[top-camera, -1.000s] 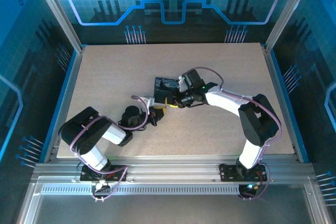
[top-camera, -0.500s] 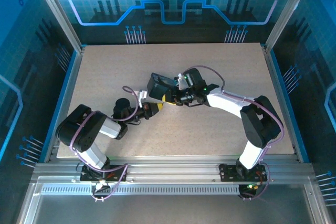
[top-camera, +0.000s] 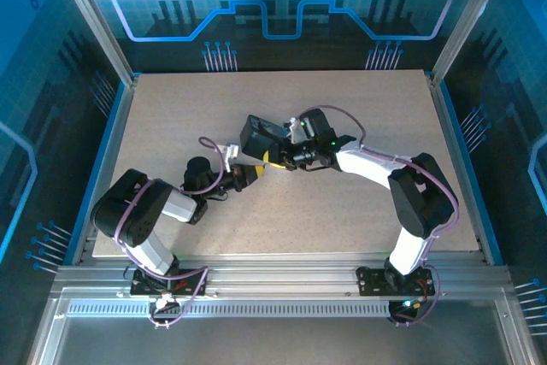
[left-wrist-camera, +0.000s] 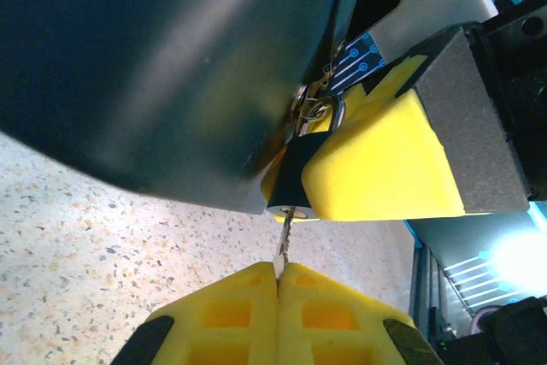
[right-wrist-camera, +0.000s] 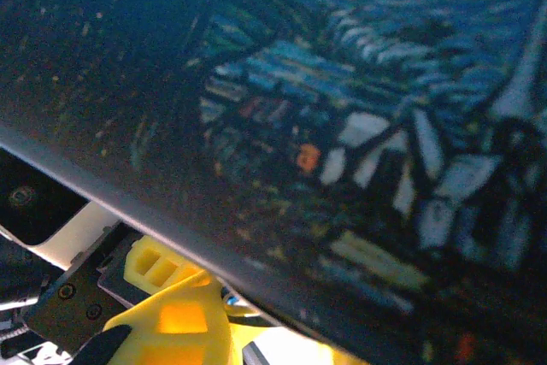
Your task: Unlock the padlock with the key
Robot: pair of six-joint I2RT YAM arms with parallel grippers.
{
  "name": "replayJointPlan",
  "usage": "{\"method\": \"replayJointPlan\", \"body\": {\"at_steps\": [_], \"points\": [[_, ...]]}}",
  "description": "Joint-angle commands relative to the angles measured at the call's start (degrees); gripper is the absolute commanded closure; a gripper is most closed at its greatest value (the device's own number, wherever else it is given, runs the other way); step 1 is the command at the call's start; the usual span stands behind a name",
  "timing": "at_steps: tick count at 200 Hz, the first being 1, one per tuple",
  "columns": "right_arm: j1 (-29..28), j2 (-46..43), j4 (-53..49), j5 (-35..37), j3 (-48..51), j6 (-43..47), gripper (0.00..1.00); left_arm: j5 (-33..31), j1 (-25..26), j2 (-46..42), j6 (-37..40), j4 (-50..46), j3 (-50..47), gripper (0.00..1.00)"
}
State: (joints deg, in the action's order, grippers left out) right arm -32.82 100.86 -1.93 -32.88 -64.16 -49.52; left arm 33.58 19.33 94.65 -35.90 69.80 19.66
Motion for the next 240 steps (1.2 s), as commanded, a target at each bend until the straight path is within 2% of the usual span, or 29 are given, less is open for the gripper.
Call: {"method": "replayJointPlan", "body": {"at_steps": [1, 114, 149, 186, 240], "points": [[-2.6, 1.8, -1.4, -8.5, -1.4, -0.3, 1.0, -4.1, 2.0, -2.7, 6.8, 10.5, 0.7, 1.0], [-1.9, 3.1, -2.9, -7.2, -2.9, -3.9, 1.0, -12.7, 6.9, -2.5, 19.3, 10.4, -2.5, 1.0], [-2.5, 3.9, -4.1, -7.6, -3.8, -3.1, 1.0, -13.0, 7.5, -1.7, 18.8, 10.4, -1.2, 1.0], [-3.6, 4.2, -15.6, -3.3, -7.5, 3.5, 1.0, -12.2, 6.5, -0.9, 14.8, 10.4, 1.1, 1.0], [-4.4, 5.1, -13.4, -5.3, -6.4, 1.2, 1.0, -12.7, 8.9, 1.9, 13.9, 10.4, 5.1, 1.0]]}}
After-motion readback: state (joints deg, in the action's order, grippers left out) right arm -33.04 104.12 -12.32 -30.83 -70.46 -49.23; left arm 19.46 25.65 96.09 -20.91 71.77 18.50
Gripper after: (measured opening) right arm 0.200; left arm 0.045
